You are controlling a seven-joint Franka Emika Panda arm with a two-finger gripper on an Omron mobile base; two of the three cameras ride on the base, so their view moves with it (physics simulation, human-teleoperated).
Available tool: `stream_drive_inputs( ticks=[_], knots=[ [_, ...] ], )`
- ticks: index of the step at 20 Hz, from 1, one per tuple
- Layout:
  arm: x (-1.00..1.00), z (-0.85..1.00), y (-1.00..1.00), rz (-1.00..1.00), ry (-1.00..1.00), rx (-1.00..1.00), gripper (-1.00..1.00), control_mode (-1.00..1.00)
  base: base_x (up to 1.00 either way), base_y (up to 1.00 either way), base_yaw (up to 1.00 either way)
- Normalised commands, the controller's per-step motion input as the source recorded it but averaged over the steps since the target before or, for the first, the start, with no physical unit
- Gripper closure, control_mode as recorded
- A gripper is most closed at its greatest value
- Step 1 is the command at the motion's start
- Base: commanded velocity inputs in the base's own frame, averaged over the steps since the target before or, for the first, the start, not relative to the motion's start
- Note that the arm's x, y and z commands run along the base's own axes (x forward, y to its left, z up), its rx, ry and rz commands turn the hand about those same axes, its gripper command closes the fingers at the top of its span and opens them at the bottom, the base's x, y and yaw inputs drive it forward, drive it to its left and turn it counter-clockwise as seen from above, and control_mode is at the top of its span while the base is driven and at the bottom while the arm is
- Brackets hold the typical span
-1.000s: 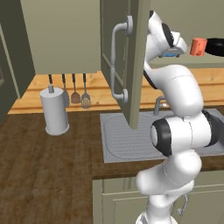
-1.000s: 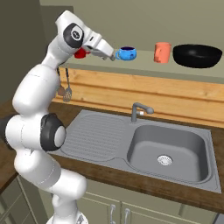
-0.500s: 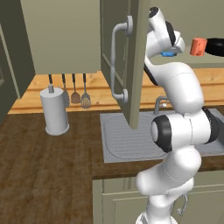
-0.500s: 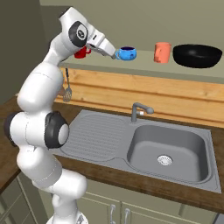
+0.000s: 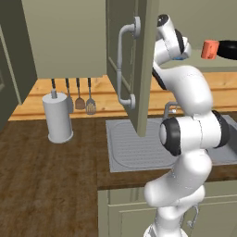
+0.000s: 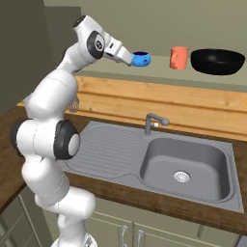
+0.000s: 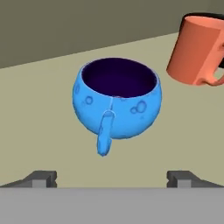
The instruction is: Gather all objects into one cabinet and sort the glasses and bowls to opposite sides.
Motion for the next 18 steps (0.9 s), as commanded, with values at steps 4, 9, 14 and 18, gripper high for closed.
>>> stream_drive_inputs(
  ticks=[4,9,14,18],
  knots=[
    [0.62,-0.01,-0.08,0.07,0.00,0.00,-1.00,-1.00,0.00,0.00,0.00],
    [0.42,0.00,-0.14,0.06,0.00,0.00,-1.00,-1.00,0.00,0.00,0.00],
    [0.08,0.00,-0.15,0.03,0.00,0.00,-1.00,-1.00,0.00,0.00,0.00],
    [0.00,-0.01,-0.17,0.00,0.00,0.00,-1.00,-1.00,0.00,0.00,0.00]
  ],
)
